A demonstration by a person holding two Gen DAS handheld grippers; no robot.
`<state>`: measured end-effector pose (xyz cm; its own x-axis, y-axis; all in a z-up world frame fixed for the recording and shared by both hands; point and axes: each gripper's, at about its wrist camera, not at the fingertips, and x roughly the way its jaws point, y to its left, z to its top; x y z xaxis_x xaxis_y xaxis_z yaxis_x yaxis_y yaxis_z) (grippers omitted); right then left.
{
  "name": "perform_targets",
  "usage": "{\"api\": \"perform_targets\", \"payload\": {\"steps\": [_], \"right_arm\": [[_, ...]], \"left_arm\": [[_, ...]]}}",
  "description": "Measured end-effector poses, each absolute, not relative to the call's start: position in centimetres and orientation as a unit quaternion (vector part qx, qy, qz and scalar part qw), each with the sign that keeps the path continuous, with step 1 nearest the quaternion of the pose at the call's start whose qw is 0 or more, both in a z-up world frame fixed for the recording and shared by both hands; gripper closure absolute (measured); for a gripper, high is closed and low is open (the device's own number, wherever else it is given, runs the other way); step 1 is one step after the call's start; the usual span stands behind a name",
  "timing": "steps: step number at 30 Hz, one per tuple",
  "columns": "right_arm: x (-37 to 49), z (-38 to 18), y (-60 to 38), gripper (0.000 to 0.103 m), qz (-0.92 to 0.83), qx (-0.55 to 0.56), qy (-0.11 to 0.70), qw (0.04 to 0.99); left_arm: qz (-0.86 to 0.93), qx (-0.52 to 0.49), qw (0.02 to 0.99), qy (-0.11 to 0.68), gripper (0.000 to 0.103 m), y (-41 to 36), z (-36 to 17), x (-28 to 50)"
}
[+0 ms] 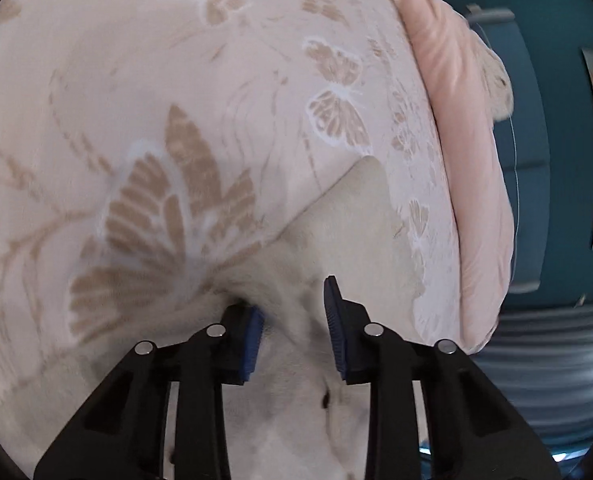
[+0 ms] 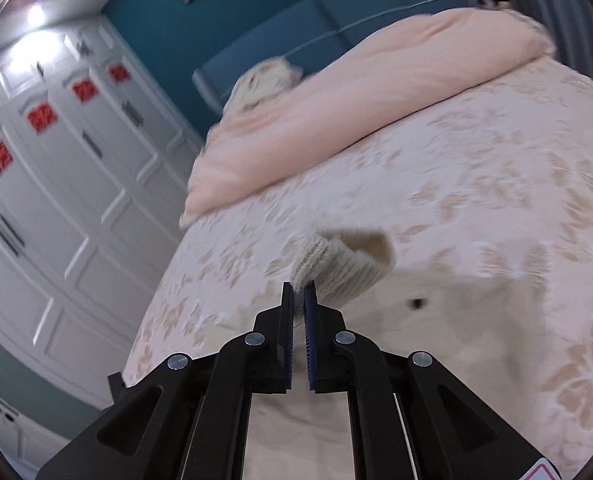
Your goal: Fold small clothes
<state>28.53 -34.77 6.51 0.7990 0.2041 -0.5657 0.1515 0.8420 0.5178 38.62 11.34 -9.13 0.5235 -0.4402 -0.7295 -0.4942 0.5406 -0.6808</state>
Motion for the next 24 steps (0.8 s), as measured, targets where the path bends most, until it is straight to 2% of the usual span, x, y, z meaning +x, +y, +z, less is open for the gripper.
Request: {"api": "perform_targets", "payload": {"steps": [2, 4, 5, 7, 10, 11, 12, 13, 14, 15, 16, 18, 19, 20, 21, 22, 24], "right_arm": [[27.0, 2.1, -37.3, 0.098, -0.028, 0.293, 0.350, 0.889], [25.8, -5.6, -39.6, 0.102, -0.095, 0.305, 0.445, 0.837], [24.7, -8.2, -40.2, 0.102, -0.113, 0.313, 0.467, 0.819], [22.8, -10.7, -41.3, 0.102, -0.118, 0.354, 0.459, 0.806], [22.0, -11.1, -42.4, 0.100, -0.105, 0.417, 0.429, 0.795], [22.3, -10.7, -42.7, 0.092, -0.104, 0.425, 0.421, 0.794], [22.6, -10.1, -42.9, 0.089, -0.103, 0.433, 0.411, 0.796], [22.9, -9.7, -43.1, 0.077, -0.099, 0.442, 0.400, 0.797], [23.1, -9.4, -43.1, 0.052, -0.094, 0.450, 0.391, 0.798], [23.4, -9.0, -43.0, 0.042, -0.091, 0.460, 0.377, 0.799], [23.8, -8.7, -42.9, 0.036, -0.092, 0.463, 0.369, 0.801], [25.4, -9.1, -41.5, 0.036, -0.088, 0.451, 0.388, 0.799], [26.5, -9.5, -40.6, 0.043, -0.093, 0.435, 0.413, 0.795], [27.6, -9.8, -39.6, 0.070, -0.095, 0.410, 0.439, 0.794], [28.4, -9.8, -38.5, 0.090, -0.091, 0.384, 0.452, 0.800], [29.0, -9.5, -37.8, 0.095, -0.085, 0.371, 0.458, 0.803], [29.0, -6.2, -36.8, 0.096, -0.054, 0.367, 0.400, 0.838]], "left_arm": [[0.013, -0.422, 0.751, 0.507, 0.076, 10.0, -9.5, 38.5], [0.019, -0.377, 0.770, 0.515, 0.077, 8.9, -9.9, 38.0], [0.021, -0.369, 0.776, 0.512, 0.077, 8.6, -9.9, 37.8], [0.025, -0.352, 0.786, 0.508, 0.077, 8.2, -9.6, 37.5], [0.027, -0.350, 0.784, 0.513, 0.077, 8.5, -9.6, 37.9], [0.027, -0.353, 0.781, 0.514, 0.076, 8.6, -9.6, 37.9], [0.027, -0.356, 0.779, 0.515, 0.076, 8.7, -9.5, 38.0], [0.027, -0.358, 0.779, 0.514, 0.077, 8.9, -9.5, 38.1], [0.026, -0.362, 0.778, 0.513, 0.077, 9.0, -9.5, 37.8], [0.026, -0.363, 0.778, 0.512, 0.077, 8.9, -9.5, 37.8], [0.025, -0.366, 0.778, 0.510, 0.076, 9.1, -9.5, 37.7], [0.023, -0.364, 0.780, 0.509, 0.076, 9.1, -9.7, 37.5], [0.023, -0.362, 0.781, 0.508, 0.076, 9.1, -9.7, 37.5], [0.023, -0.359, 0.782, 0.509, 0.076, 9.0, -9.6, 37.5], [0.026, -0.355, 0.783, 0.510, 0.078, 9.0, -9.4, 37.5], [0.029, -0.354, 0.786, 0.506, 0.078, 9.2, -8.9, 37.5], [0.029, -0.348, 0.799, 0.489, 0.081, 9.6, -7.6, 37.6]]}}
